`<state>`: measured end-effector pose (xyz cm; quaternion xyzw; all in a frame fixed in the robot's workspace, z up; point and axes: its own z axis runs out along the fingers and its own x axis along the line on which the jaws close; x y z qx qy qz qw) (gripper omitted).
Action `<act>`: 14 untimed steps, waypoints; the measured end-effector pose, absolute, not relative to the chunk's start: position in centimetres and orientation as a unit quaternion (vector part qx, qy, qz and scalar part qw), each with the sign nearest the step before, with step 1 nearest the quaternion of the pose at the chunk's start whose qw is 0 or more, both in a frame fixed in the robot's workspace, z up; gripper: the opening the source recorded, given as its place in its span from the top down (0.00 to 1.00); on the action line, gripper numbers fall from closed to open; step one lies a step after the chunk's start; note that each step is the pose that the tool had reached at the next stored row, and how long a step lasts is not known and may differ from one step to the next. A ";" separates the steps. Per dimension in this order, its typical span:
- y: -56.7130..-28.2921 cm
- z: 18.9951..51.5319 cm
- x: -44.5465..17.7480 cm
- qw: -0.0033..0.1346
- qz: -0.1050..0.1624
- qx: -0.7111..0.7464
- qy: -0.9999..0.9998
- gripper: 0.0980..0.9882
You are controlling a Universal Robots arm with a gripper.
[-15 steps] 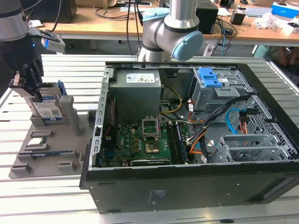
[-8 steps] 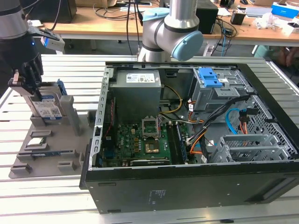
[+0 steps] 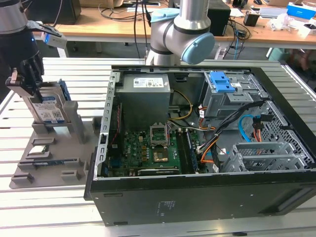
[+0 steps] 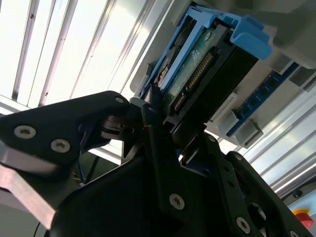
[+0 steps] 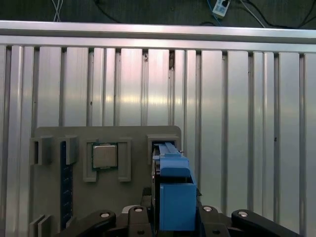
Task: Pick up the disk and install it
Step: 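Pick up the disk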
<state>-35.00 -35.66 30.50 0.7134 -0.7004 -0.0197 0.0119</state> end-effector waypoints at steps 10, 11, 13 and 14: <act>-35.6 32.1 -35.0 0.012 -0.020 0.713 -0.700 0.70; -35.6 32.2 -35.0 0.012 -0.020 0.713 -0.700 0.70; -35.6 32.7 -35.0 0.012 -0.020 0.713 -0.700 0.70; -35.6 32.8 -35.0 0.012 -0.020 0.713 -0.700 0.70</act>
